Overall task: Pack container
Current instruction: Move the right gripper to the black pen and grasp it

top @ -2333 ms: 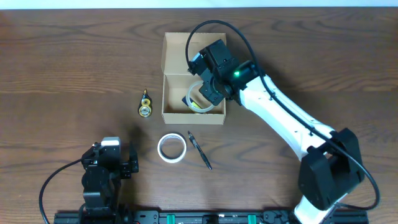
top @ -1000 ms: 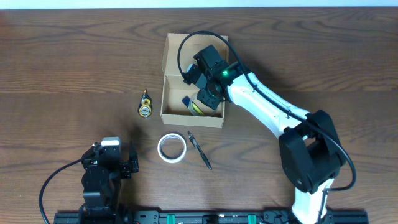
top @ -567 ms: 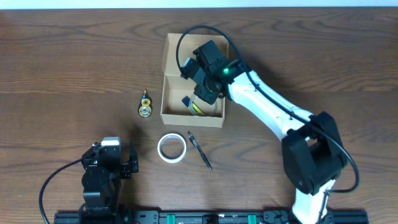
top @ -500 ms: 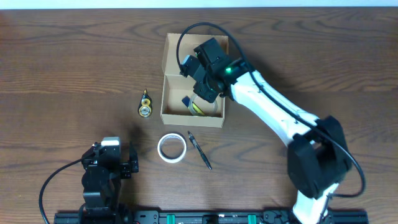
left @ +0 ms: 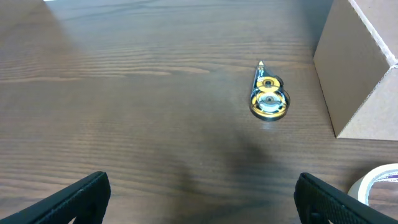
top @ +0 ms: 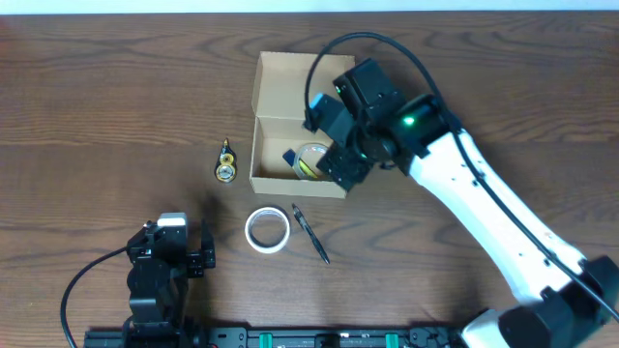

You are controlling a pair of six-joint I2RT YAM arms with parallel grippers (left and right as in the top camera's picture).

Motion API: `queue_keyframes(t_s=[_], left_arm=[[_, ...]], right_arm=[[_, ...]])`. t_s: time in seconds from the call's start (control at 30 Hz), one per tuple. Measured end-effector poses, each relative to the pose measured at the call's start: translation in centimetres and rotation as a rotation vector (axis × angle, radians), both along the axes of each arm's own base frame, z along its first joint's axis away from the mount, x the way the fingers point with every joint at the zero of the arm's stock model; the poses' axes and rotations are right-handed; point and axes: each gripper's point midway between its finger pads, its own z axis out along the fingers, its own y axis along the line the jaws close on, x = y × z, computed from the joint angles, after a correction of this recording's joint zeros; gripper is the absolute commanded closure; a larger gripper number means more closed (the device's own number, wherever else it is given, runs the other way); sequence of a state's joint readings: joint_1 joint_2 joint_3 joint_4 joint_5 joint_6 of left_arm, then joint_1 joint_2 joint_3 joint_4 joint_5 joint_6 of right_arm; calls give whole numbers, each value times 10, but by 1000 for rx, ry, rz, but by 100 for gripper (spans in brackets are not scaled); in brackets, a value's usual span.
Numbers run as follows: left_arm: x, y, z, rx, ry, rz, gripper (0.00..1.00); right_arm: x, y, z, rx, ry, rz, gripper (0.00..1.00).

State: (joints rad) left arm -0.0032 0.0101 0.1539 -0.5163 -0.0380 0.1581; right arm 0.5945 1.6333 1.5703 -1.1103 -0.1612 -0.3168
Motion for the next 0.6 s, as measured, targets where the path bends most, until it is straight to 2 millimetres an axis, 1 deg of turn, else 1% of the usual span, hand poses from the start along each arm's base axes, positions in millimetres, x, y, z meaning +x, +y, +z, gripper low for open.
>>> queue_keyframes(t_s=[0.1,0.2,0.3,0.37,0.43,0.53,0.6], left_arm=[[0,0,0,0,0,0,5],[0,0,0,0,0,0,5],[0,0,0,0,0,0,4],[0,0,0,0,0,0,5],[0,0,0,0,0,0,4],[0,0,0,0,0,0,5],[0,0,0,0,0,0,5]], right_arm=[[-20,-9,2,8,43,-12,17],[-42,-18,-5,15,91,-22,16],[-68,-28,-22,20,156,-36,14],[-78,-33,-31,22,178,-47,14],[-96,-42,-47,9,219,-63,14],[-113,-42,-67,6,237,-51,14],[-126,-36,-80,2,247,-14,12]])
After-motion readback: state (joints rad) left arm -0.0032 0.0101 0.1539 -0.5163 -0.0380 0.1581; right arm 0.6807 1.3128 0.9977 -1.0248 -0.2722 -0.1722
